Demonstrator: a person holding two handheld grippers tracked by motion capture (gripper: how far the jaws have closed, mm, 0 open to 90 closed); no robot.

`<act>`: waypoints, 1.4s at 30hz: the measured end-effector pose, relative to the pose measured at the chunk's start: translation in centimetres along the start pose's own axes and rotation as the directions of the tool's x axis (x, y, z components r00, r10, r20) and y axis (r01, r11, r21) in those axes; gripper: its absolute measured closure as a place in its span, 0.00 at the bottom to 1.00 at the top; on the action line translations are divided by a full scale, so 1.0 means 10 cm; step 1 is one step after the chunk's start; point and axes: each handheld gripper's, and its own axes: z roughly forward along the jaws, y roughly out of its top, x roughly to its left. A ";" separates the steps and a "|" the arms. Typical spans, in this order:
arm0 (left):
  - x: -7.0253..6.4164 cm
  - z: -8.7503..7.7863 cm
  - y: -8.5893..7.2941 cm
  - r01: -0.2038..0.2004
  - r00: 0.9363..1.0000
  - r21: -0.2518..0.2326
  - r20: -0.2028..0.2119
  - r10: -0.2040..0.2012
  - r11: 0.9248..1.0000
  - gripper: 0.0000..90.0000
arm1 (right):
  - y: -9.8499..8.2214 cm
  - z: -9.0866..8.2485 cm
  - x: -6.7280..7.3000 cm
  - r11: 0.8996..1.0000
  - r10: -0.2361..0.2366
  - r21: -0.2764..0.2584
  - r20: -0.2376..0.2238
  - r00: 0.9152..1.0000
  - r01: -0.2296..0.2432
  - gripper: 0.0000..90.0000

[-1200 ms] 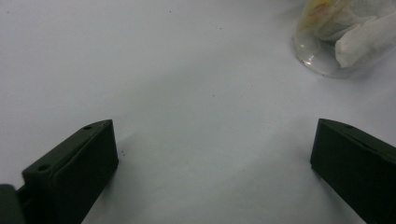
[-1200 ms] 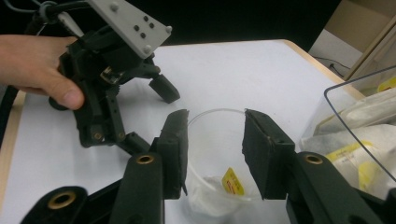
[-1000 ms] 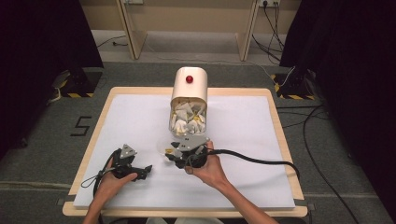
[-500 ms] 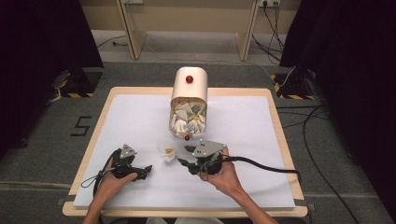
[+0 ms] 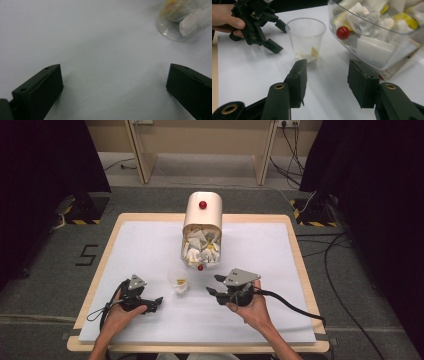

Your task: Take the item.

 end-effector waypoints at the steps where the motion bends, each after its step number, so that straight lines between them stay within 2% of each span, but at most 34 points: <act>1: 0.00 0.00 0.00 0.000 1.000 0.000 0.000 0.000 1.000 0.00 | -0.02 -0.02 -0.01 1.000 0.001 0.002 0.005 1.000 -0.001 0.56; 6: 0.00 0.00 0.00 0.000 1.000 0.000 0.000 0.000 1.000 0.00 | -0.12 -0.12 -0.07 1.000 0.025 0.004 0.028 0.999 -0.025 0.56; 13: 0.00 0.00 0.00 0.000 1.000 0.000 0.000 0.000 1.000 0.00 | -0.22 -0.15 -0.16 0.999 0.050 0.014 0.057 0.997 -0.051 0.54; 22: 0.00 0.00 0.00 0.000 1.000 0.000 0.000 0.000 1.000 0.00 | -0.32 -0.17 -0.25 0.994 0.103 0.023 0.096 0.990 -0.105 0.42; 34: 0.00 0.00 0.00 0.000 1.000 0.000 0.000 0.000 1.000 0.00 | -0.39 -0.20 -0.30 0.992 0.115 0.035 0.126 0.985 -0.120 0.37; 42: 0.00 0.00 0.00 0.000 1.000 0.000 -0.001 0.000 1.000 0.00 | -0.49 -0.22 -0.36 0.988 0.138 0.052 0.152 0.979 -0.148 0.31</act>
